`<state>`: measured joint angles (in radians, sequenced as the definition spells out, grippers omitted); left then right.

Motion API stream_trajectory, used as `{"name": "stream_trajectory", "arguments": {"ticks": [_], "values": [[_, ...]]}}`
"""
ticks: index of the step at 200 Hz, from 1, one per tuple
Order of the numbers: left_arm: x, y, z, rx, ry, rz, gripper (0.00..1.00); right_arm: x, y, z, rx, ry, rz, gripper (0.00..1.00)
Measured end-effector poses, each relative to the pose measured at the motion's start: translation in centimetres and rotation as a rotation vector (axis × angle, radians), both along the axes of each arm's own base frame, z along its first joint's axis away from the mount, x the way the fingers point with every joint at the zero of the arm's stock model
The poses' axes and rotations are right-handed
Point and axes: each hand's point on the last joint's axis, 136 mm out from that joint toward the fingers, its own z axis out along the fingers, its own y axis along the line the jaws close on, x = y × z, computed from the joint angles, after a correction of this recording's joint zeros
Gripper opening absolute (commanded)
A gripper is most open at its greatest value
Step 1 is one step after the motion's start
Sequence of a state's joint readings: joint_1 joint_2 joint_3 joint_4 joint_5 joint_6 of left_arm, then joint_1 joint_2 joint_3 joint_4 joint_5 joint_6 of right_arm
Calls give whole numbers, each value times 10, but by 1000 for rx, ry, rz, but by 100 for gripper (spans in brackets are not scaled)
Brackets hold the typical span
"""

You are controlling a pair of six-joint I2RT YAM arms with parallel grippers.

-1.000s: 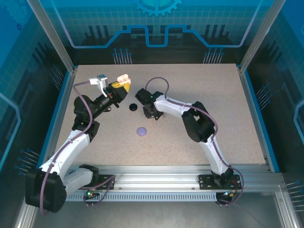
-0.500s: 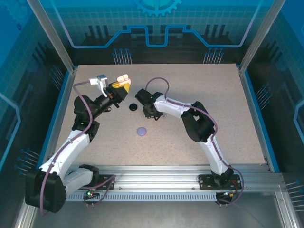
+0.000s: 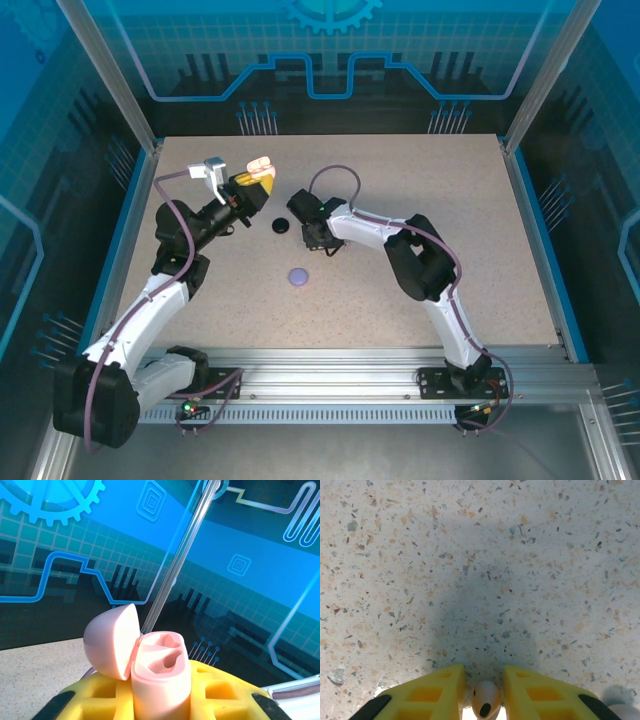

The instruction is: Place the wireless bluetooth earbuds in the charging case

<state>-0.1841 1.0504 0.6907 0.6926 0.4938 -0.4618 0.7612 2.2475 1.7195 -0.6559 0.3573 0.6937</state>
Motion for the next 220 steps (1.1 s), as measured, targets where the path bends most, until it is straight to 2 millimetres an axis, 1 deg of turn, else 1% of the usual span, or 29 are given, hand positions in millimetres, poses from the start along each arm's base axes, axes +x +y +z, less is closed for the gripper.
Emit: {"name": "stream_trajectory", "arguments": {"ticks": [48, 67, 107, 138, 164, 177, 186, 198, 220], "values": [[0, 0, 0, 0, 0, 0, 0, 0, -1, 0, 28, -25, -14, 26], [0, 0, 0, 0, 0, 0, 0, 0, 0, 1, 30, -27, -13, 23], [0, 0, 0, 0, 0, 0, 0, -1, 3, 1, 34, -32, -7, 13], [0, -1, -4, 8, 1, 0, 0, -1, 3, 3, 36, -35, -7, 12], [0, -1, -7, 16, 2, 2, 0, -6, -3, 7, 23, -27, -1, 11], [0, -1, -10, 20, 5, 1, 0, -7, -5, 14, 22, -34, 6, 11], [-1, -2, -12, 24, 6, -2, 0, -7, -5, 24, 30, -48, 10, 11], [-1, -4, -15, 33, 4, -5, 0, -5, -3, 41, 48, -76, 19, 10], [-3, -8, -20, 47, -6, -11, 0, -2, -3, 80, 88, -142, 34, 10]]}}
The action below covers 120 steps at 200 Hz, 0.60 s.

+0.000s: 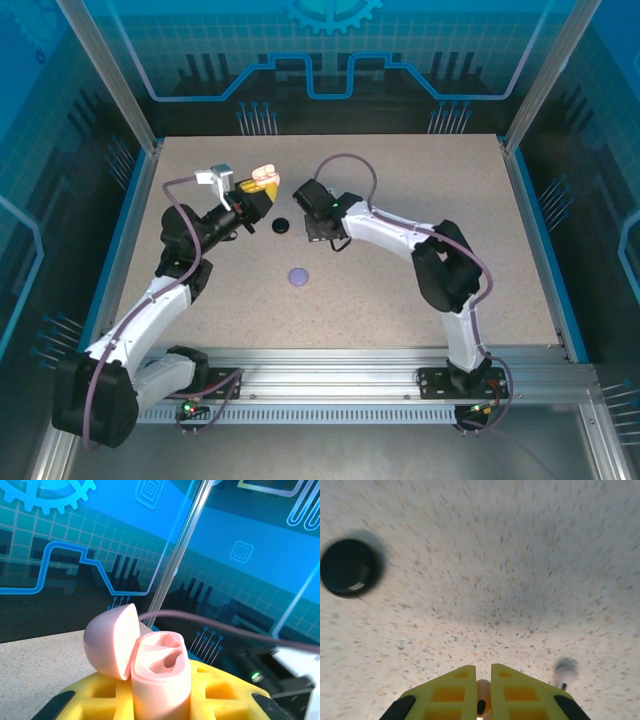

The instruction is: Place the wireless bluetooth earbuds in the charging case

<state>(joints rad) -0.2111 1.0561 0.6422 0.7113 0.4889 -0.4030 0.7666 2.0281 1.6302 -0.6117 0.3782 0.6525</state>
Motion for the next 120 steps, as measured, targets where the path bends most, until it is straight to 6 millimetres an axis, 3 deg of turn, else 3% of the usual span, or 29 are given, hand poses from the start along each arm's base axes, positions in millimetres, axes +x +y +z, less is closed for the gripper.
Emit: {"name": "stream_trajectory", "arguments": {"ticks": [49, 75, 120], "values": [[7, -6, -23, 32, -11, 14, 0, 3, -8, 83, 89, -145, 32, 10], [14, -11, -36, 50, -2, 9, 0, 0, -17, 113, 119, -205, 46, 9], [18, -21, -40, 63, -39, -14, 0, -9, -26, 159, 165, -304, 81, 10]]}}
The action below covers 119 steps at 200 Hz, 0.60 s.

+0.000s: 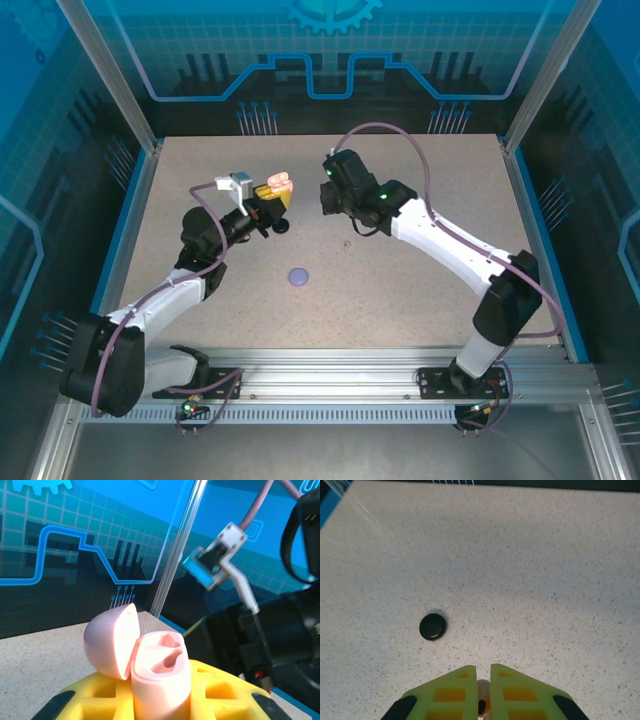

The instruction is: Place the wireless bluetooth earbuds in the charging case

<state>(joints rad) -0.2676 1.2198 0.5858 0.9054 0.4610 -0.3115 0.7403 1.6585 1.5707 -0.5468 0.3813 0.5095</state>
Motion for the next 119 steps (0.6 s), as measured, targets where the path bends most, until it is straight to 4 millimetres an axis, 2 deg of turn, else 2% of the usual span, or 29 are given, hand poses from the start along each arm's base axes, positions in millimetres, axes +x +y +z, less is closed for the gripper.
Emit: {"name": "stream_trajectory", "arguments": {"ticks": [52, 82, 102, 119], "values": [[-7, -28, -15, 98, -61, -77, 0, -12, -5, 77, 93, -184, 75, 10], [-14, -45, -9, 157, -137, -111, 0, -22, -1, 118, 151, -301, 152, 10], [-18, -53, -4, 177, -179, -125, 0, -31, 3, 135, 185, -368, 217, 10], [-16, -59, -4, 188, -197, -135, 0, -39, 8, 143, 208, -417, 281, 9]]}}
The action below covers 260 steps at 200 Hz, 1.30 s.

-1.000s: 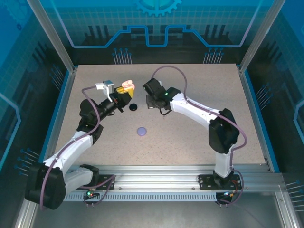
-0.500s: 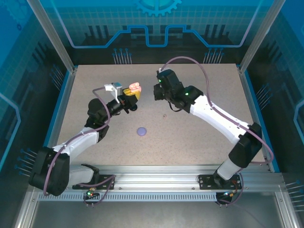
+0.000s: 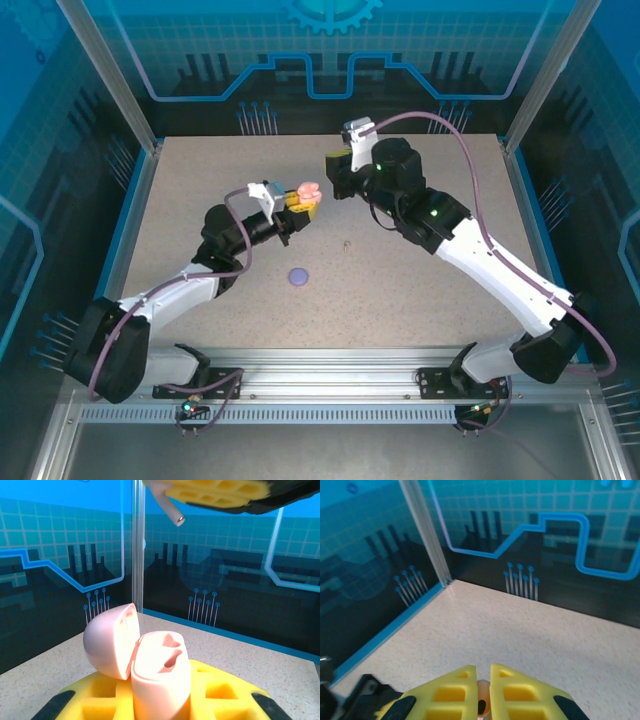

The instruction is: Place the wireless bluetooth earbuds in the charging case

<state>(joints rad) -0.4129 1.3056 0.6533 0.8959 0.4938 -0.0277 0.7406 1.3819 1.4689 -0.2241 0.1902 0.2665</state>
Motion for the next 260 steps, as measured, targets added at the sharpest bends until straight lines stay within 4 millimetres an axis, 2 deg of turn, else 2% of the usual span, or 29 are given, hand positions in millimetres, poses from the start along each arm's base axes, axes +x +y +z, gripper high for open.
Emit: {"name": "stream_trajectory", "arguments": {"ticks": [46, 99, 171, 260], "values": [[12, -11, 1, 5, -14, -10, 0, -16, 17, -8, -1, -95, 138, 9], [14, -13, 11, 3, -53, -10, 0, -22, 30, -18, 14, -141, 202, 9], [14, -13, 11, 9, -57, -9, 0, -23, 32, -20, 36, -166, 189, 7], [14, -13, 16, 9, -74, -8, 0, -20, 22, -20, 40, -178, 133, 6]]}}
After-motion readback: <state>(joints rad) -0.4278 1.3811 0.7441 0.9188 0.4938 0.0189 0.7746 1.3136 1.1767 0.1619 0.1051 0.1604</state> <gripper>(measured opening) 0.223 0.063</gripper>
